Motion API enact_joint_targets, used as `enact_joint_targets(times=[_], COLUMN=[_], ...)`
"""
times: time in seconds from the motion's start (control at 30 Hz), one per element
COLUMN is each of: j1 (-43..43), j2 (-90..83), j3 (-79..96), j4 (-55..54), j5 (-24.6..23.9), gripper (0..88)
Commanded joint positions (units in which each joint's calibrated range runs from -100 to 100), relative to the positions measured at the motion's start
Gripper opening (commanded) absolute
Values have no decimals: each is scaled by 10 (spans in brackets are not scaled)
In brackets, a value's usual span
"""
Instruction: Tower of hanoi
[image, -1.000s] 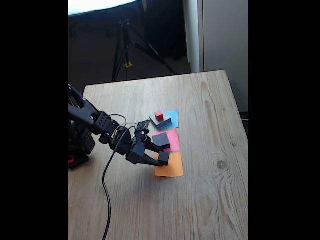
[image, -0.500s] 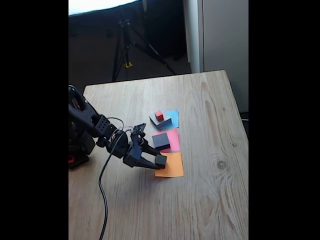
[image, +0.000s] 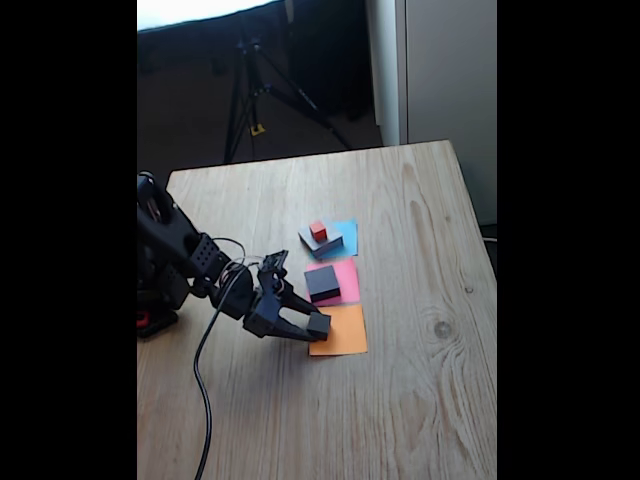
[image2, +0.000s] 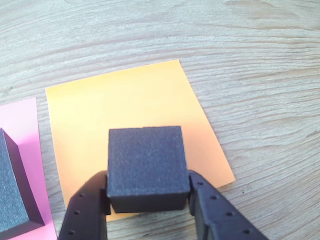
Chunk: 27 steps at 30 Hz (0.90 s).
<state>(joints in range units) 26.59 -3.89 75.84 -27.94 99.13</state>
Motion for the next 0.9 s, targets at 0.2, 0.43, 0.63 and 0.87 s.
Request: enact_joint_targets(times=[0.2, 0.43, 0.63, 0.87], j1=[-14, -15, -13, -31], j2=[15, 21, 18, -40], j3=[-39, -38, -37, -38], j4=[-14, -20, -21, 14], j5=[9, 9, 9, 9], gripper=[122, 190, 297, 355])
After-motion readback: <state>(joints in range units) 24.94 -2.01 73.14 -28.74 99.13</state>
